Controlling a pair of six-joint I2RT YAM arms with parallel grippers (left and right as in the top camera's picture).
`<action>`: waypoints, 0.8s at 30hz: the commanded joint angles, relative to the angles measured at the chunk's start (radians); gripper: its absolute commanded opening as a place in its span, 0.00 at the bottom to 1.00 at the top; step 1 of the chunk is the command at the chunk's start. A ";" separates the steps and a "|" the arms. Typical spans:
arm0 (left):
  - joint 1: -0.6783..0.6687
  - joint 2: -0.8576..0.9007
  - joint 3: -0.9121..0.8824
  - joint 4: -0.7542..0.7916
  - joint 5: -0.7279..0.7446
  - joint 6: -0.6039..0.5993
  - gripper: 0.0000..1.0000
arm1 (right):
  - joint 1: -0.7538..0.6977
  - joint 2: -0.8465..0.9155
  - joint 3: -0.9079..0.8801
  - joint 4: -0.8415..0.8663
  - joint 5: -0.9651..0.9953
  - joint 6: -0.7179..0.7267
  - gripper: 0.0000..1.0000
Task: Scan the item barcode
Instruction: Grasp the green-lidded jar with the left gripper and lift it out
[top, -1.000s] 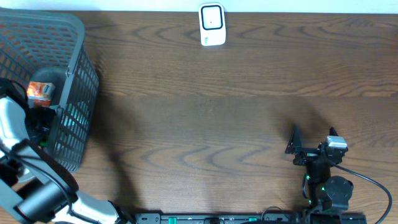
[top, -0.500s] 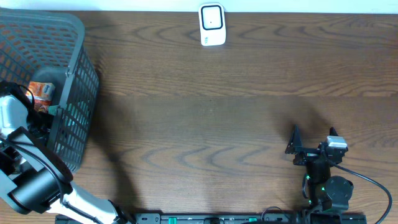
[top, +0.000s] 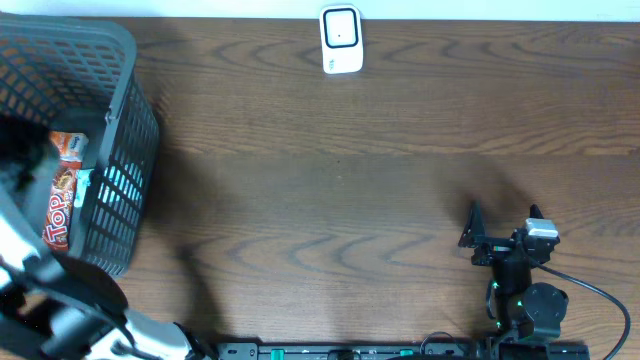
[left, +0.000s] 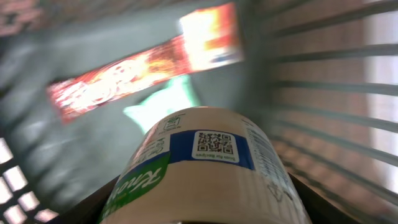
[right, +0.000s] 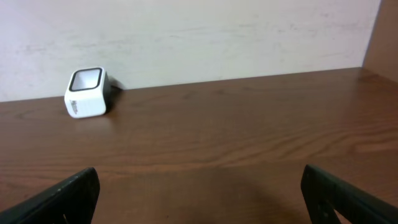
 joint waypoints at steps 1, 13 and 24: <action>-0.015 -0.151 0.103 0.006 0.226 -0.004 0.61 | 0.004 -0.005 -0.001 -0.003 -0.005 0.009 0.99; -0.553 -0.258 0.093 0.032 0.169 0.063 0.61 | 0.004 -0.005 -0.001 -0.003 -0.005 0.009 0.99; -1.036 -0.042 -0.016 -0.003 -0.107 -0.182 0.61 | 0.004 -0.005 -0.001 -0.003 -0.005 0.009 0.99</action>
